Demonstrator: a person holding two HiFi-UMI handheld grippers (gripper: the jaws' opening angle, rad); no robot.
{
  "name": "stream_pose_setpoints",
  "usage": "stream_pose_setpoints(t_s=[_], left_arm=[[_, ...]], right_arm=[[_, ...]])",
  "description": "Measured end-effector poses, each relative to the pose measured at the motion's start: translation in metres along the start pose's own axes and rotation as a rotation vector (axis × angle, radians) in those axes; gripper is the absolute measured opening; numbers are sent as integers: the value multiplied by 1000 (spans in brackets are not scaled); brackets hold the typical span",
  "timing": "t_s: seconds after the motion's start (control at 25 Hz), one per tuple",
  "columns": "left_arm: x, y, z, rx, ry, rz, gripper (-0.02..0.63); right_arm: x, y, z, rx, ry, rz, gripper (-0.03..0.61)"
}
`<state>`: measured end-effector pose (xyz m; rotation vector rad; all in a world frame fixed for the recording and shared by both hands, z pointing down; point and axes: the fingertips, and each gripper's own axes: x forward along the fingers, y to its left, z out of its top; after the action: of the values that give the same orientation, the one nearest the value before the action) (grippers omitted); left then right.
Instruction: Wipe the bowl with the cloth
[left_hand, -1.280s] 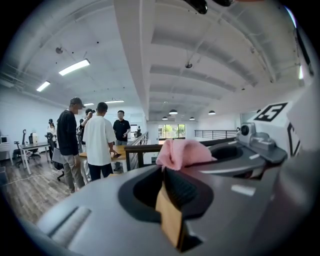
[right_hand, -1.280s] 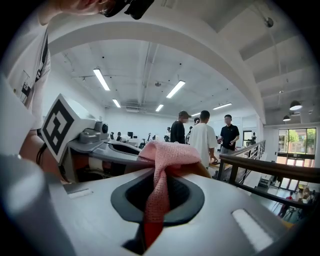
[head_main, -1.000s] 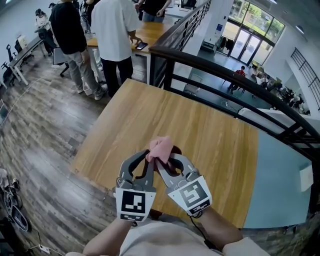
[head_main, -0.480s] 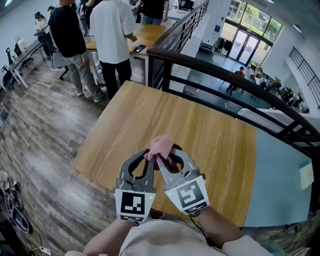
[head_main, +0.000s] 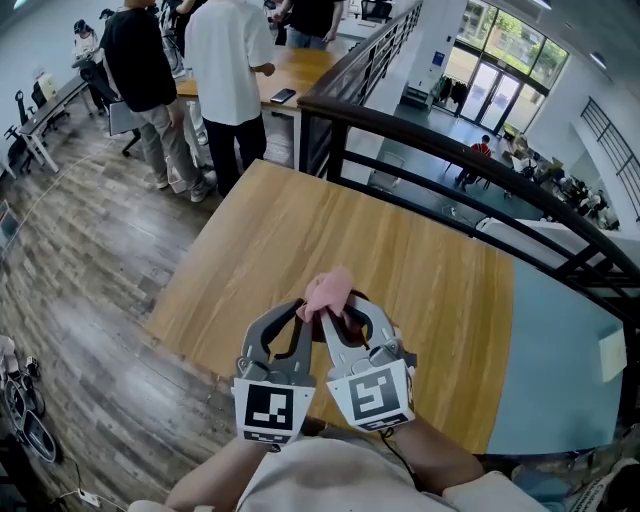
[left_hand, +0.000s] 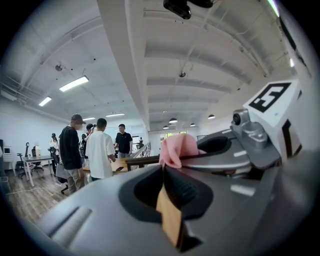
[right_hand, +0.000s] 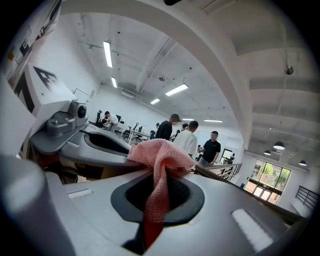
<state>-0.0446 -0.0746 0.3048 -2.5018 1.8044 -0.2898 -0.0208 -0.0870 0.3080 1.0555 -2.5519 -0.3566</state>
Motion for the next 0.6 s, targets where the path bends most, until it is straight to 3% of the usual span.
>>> stream_pose_setpoints(t_s=[0.6], left_arm=[[2,20,-7,-37,3,38,17]], right_arm=[[6,-12,-29,-31,119,-29,15]])
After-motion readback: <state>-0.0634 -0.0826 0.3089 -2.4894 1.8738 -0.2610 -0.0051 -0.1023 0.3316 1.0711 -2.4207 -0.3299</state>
